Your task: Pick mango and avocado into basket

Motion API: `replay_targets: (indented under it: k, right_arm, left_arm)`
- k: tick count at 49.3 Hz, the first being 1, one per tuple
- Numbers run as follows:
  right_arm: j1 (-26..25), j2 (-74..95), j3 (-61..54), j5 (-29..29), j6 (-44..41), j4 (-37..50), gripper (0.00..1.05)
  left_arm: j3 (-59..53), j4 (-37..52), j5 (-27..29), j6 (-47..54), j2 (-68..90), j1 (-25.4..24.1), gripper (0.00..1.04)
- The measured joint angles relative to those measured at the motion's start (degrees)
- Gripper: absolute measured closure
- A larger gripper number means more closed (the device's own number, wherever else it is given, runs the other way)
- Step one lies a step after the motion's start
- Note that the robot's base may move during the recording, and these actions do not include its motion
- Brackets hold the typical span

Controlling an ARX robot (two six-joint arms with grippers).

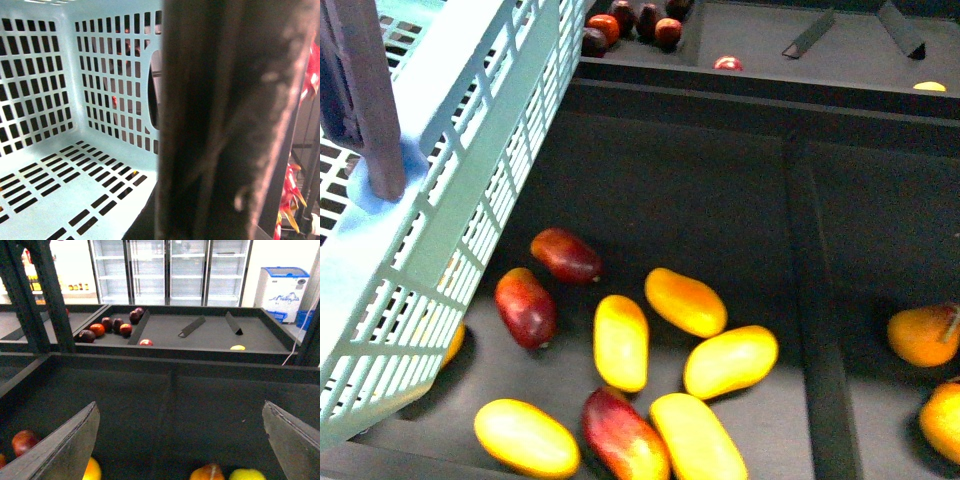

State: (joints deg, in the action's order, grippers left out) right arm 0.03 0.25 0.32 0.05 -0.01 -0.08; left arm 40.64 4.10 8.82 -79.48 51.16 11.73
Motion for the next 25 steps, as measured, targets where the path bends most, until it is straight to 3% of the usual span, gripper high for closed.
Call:
replay_targets:
  k: [25]
  right_arm:
    - [0.00, 0.09, 0.00, -0.07, 0.00, -0.04, 0.08]
  left_arm:
    - [0.02, 0.00, 0.13, 0.28, 0.07, -0.02, 0.98]
